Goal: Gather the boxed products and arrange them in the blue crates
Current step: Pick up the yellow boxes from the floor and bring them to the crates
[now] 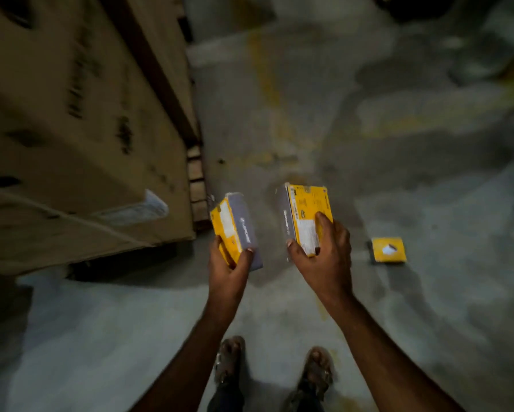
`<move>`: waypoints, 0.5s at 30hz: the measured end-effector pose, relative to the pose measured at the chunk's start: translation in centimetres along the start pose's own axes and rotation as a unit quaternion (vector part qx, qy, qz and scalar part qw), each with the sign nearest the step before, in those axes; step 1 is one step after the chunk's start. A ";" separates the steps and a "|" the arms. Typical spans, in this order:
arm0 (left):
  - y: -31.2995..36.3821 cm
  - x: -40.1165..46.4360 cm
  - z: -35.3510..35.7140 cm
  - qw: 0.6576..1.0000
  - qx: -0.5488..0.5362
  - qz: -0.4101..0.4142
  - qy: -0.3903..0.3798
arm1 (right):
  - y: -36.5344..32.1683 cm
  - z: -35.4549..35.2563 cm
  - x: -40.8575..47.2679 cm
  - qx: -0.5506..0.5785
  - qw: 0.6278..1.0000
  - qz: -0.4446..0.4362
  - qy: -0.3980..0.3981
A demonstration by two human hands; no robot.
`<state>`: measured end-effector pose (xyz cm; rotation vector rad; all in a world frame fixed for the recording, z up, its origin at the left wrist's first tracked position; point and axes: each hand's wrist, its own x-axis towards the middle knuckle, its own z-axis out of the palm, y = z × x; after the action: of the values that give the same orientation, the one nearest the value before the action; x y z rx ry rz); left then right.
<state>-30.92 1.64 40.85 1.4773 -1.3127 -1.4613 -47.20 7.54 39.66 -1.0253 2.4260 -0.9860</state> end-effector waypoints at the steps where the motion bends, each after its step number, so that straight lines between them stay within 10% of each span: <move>1: 2.3 -1.3 -1.7 1.000 -0.023 0.007 0.011 | -2.9 -0.6 -0.6 0.002 1.000 -0.023 -0.007; 15: 13.3 -9.6 -39.1 0.963 -0.130 0.125 0.201 | -36.1 9.9 -14.7 0.103 0.932 -0.257 -0.234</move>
<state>5.81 -0.01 62.03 1.2951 -0.9751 -1.0537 -13.85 -4.57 58.56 -1.6397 1.6644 -0.9774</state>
